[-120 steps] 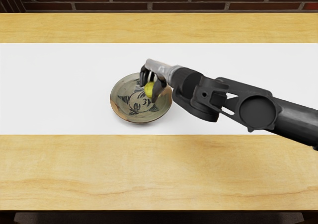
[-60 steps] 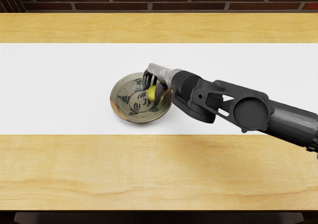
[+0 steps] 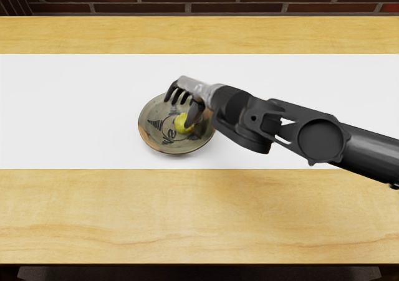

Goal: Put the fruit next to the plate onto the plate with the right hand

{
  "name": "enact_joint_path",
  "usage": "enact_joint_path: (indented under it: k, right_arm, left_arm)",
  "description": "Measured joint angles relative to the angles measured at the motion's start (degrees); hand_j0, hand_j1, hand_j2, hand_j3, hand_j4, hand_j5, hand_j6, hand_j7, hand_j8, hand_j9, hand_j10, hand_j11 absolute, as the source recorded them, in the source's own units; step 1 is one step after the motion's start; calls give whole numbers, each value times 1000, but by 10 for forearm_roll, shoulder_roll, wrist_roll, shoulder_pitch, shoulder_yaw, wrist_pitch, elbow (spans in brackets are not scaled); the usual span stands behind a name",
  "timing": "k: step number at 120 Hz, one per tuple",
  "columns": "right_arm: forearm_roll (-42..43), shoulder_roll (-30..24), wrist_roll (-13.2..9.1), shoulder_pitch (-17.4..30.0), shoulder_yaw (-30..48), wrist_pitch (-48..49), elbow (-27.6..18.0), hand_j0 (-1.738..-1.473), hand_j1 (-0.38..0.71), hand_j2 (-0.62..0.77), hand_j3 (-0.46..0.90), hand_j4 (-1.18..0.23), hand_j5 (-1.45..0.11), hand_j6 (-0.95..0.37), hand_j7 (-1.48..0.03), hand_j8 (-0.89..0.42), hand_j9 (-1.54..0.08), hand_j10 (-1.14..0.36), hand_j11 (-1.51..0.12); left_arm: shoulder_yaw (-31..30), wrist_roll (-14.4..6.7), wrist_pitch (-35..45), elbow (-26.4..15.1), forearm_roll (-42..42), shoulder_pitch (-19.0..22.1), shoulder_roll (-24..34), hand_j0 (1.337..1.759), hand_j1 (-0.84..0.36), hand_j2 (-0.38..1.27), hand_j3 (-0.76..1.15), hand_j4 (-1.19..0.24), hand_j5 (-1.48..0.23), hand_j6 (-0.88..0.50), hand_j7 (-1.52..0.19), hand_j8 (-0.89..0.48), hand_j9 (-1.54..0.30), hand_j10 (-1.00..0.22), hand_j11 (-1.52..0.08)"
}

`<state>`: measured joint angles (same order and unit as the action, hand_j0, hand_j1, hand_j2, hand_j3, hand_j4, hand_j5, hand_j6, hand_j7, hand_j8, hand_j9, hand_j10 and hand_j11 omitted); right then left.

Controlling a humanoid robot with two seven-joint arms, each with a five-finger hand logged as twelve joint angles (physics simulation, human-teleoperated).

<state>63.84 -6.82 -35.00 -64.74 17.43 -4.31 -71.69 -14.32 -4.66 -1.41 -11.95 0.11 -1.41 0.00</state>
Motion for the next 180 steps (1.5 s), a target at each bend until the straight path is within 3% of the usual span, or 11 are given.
enact_joint_path:
  k: [29,62,89,122,160,180]
  right_arm:
    - [-11,-12,0,0,8,-3,-8,-1658,-65,-27,0,-247,-325,-241,-322,-231,-324,-239,-324]
    - [-149,-112,0,4,62,80,-67,-1658,-245,-12,0,-91,-118,-90,-117,-87,-118,-89,-118]
    - [-252,-203,18,10,95,195,-73,-1658,-288,-8,0,-53,-68,-53,-68,-52,-68,-52,-68]
    - [-347,-303,72,27,121,312,-65,-1658,-305,-6,0,-38,-48,-39,-48,-38,-48,-38,-48]
    - [-453,-399,80,31,132,388,-63,-1658,-311,-6,0,-34,-42,-34,-42,-34,-42,-33,-42]
    - [-472,-418,79,32,132,392,-63,-1658,-312,-6,0,-33,-41,-34,-41,-33,-41,-33,-41]
  left_arm:
    - [0,0,0,0,0,0,0,1658,349,0,0,0,0,0,0,0,0,0,0]
    - [0,0,0,0,0,0,0,1658,349,0,0,0,0,0,0,0,0,0,0]
    - [0,0,0,0,0,0,0,1658,349,0,0,0,0,0,0,0,0,0,0]
    - [0,0,0,0,0,0,0,1658,349,0,0,0,0,0,0,0,0,0,0]
    - [0,0,0,0,0,0,0,1658,349,0,0,0,0,0,0,0,0,0,0]
    - [0,0,0,0,0,0,0,1658,349,0,0,0,0,0,0,0,0,0,0]
